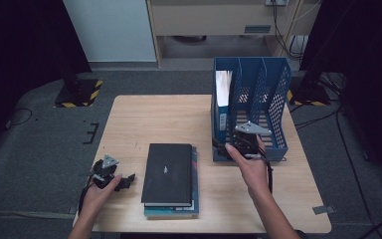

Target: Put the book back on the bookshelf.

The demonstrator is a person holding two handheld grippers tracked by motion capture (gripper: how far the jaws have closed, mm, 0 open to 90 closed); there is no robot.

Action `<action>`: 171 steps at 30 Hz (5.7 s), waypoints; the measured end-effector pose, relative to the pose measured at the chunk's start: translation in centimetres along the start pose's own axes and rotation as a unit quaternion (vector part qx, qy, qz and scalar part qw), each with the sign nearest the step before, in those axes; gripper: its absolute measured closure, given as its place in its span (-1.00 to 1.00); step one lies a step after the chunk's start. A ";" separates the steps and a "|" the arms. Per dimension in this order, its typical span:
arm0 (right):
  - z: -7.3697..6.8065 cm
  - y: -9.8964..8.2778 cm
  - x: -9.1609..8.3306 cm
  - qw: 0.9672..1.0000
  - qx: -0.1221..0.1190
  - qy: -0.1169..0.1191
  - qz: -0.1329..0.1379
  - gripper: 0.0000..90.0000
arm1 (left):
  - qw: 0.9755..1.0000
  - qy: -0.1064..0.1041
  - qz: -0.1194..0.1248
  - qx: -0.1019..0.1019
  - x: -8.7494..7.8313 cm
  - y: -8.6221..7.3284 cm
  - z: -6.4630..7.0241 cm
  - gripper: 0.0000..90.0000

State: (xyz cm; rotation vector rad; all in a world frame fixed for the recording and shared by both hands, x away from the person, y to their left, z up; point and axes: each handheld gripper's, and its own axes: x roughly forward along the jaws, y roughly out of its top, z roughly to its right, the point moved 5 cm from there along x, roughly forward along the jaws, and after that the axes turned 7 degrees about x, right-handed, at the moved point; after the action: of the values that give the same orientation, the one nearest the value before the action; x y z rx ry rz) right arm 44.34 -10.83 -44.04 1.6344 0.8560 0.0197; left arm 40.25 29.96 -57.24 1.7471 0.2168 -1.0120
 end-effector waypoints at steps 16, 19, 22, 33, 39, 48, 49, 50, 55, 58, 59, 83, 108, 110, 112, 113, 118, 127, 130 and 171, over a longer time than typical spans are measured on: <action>-4.3 -5.0 1.4 0.997 -0.046 0.024 -0.057 -0.68 | 0.999 -0.023 0.011 -0.022 -1.1 0.5 0.0 -0.90; -4.8 -5.6 1.8 0.996 -0.048 0.031 -0.064 -0.67 | 0.999 -0.022 0.035 -0.029 -1.8 1.1 0.0 -0.88; -5.6 -6.4 2.3 0.995 -0.053 0.044 -0.077 -0.67 | 0.997 -0.030 0.060 -0.038 -2.6 1.9 0.3 -0.85; -7.1 -7.7 3.1 0.990 -0.066 0.066 -0.101 -0.73 | 0.992 -0.082 0.094 -0.036 -5.4 4.3 2.1 -0.72; -7.6 -8.1 3.5 0.989 -0.072 0.071 -0.110 -0.76 | 0.988 -0.124 0.090 -0.011 -5.1 6.1 4.4 -0.69; -8.2 -8.5 3.9 0.987 -0.071 0.087 -0.116 -0.79 | 0.987 -0.148 0.058 0.007 -3.0 7.0 6.2 -0.62; -8.2 -8.5 3.9 0.987 -0.070 0.088 -0.117 -0.79 | 0.987 -0.151 0.053 0.011 -2.8 7.0 6.3 -0.60; -8.3 -8.6 3.9 0.987 -0.071 0.089 -0.117 -0.79 | 0.986 -0.159 0.054 0.009 -2.6 7.0 6.4 -0.57; -8.5 -8.8 4.0 0.985 -0.075 0.098 -0.122 -0.80 | 0.981 -0.186 0.054 0.010 -2.2 7.5 7.0 -0.40; -8.6 -9.0 4.1 0.984 -0.076 0.100 -0.127 -0.81 | 0.979 -0.197 0.049 0.001 -1.9 7.6 7.1 -0.42; -8.5 -9.1 4.2 0.984 -0.073 0.100 -0.131 -0.82 | 0.979 -0.200 0.049 -0.003 -1.8 7.6 7.1 -0.42; -7.4 -10.2 5.3 0.977 0.023 0.142 -0.157 -0.99 | 0.976 -0.213 0.029 0.028 -0.3 9.7 8.2 -0.47; -6.3 -10.6 6.2 0.967 0.086 0.172 -0.168 -1.00 | 0.974 -0.225 0.015 0.030 0.0 10.0 8.1 -0.48; -6.3 -10.6 6.3 0.965 0.093 0.175 -0.169 -1.00 | 0.973 -0.226 0.013 0.031 0.0 10.0 8.1 -0.48; -6.2 -10.6 6.4 0.965 0.094 0.177 -0.170 -1.00 | 0.973 -0.227 0.011 0.032 0.0 10.0 8.1 -0.48; -6.2 -10.6 6.4 0.965 0.095 0.177 -0.170 -1.00 | 0.973 -0.227 0.011 0.032 0.1 10.0 8.1 -0.48; -6.0 -10.6 6.6 0.963 0.103 0.180 -0.171 -1.00 | 0.973 -0.229 0.010 0.033 0.1 10.1 8.1 -0.48; -5.9 -10.6 6.9 0.960 0.114 0.186 -0.174 -1.00 | 0.971 -0.235 0.006 0.039 0.2 10.2 7.9 -0.49; -5.8 -10.6 7.1 0.958 0.122 0.192 -0.174 -1.00 | 0.971 -0.237 0.008 0.040 0.2 10.2 7.9 -0.49; -8.9 -3.0 5.2 0.984 -0.016 0.136 -0.116 -0.54 | 0.976 -0.203 0.057 0.052 -5.0 12.8 4.6 0.26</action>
State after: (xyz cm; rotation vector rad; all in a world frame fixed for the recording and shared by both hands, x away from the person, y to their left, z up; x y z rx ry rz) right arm 42.55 -0.51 -46.46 1.5133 1.2456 0.0961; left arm 42.09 22.22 -45.16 1.5823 -0.1976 -1.2863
